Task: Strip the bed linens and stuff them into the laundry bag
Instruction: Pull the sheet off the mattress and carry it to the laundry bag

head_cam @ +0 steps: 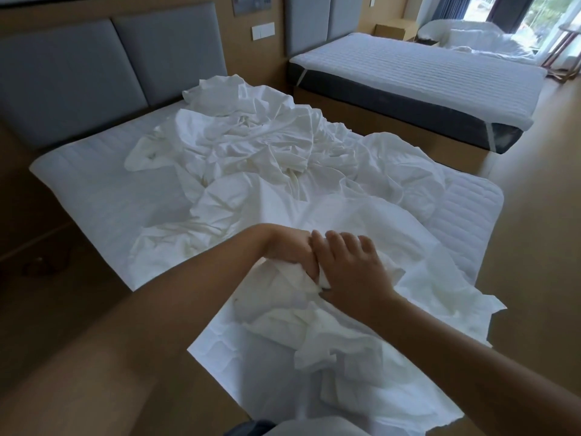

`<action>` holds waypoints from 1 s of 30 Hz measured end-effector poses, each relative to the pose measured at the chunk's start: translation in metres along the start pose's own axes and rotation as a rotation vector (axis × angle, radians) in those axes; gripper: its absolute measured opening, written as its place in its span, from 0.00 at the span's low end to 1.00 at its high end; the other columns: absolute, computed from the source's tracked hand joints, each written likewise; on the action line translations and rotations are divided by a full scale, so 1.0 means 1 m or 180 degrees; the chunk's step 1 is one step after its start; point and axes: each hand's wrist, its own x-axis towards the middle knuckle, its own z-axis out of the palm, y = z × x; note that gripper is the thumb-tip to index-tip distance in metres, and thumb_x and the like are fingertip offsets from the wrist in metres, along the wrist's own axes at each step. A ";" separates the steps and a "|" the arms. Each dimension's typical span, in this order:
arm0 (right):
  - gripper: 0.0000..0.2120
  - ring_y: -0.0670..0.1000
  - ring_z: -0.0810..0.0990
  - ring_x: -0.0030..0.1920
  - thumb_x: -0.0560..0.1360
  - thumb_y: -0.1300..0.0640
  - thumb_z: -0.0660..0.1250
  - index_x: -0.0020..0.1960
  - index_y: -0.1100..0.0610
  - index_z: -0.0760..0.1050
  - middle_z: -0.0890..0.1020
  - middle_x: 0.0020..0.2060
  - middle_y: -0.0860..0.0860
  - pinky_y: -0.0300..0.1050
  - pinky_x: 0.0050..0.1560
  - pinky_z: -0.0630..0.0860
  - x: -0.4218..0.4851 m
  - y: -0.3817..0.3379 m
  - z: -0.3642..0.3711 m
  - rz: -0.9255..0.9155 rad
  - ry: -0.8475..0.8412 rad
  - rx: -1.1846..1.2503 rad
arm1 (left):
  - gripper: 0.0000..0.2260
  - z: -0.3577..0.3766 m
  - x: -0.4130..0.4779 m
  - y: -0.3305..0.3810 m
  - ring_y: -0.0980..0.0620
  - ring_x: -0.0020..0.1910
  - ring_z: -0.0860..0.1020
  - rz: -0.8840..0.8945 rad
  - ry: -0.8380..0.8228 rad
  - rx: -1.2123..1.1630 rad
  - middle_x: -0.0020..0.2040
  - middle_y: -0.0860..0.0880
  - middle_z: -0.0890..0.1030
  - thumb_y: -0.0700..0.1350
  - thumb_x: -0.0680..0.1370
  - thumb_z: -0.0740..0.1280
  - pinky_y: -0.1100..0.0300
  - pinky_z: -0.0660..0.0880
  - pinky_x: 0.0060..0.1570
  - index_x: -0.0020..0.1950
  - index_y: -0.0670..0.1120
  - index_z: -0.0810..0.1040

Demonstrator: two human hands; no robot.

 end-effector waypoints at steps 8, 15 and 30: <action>0.13 0.55 0.81 0.40 0.63 0.55 0.74 0.46 0.59 0.80 0.82 0.39 0.55 0.47 0.41 0.75 0.025 0.026 -0.005 0.2175 -0.1633 0.3308 | 0.37 0.032 -0.018 -0.006 0.47 0.72 0.64 0.0243 0.1681 0.1840 0.73 0.47 0.66 0.65 0.72 0.63 0.45 0.58 0.70 0.76 0.47 0.60; 0.22 0.54 0.81 0.45 0.55 0.50 0.72 0.47 0.56 0.79 0.84 0.40 0.53 0.44 0.46 0.74 0.026 0.047 -0.023 0.1816 -0.3149 0.4057 | 0.38 0.060 -0.007 -0.070 0.43 0.48 0.80 0.2118 0.3380 0.3238 0.57 0.42 0.78 0.56 0.66 0.73 0.48 0.77 0.43 0.71 0.45 0.63; 0.21 0.57 0.79 0.37 0.65 0.48 0.64 0.57 0.53 0.72 0.79 0.39 0.53 0.48 0.41 0.73 0.014 0.004 0.022 -0.0034 0.0489 0.0747 | 0.15 -0.005 -0.023 -0.019 0.48 0.46 0.81 -0.0501 0.0137 -0.0578 0.47 0.47 0.82 0.41 0.70 0.73 0.58 0.78 0.42 0.55 0.47 0.77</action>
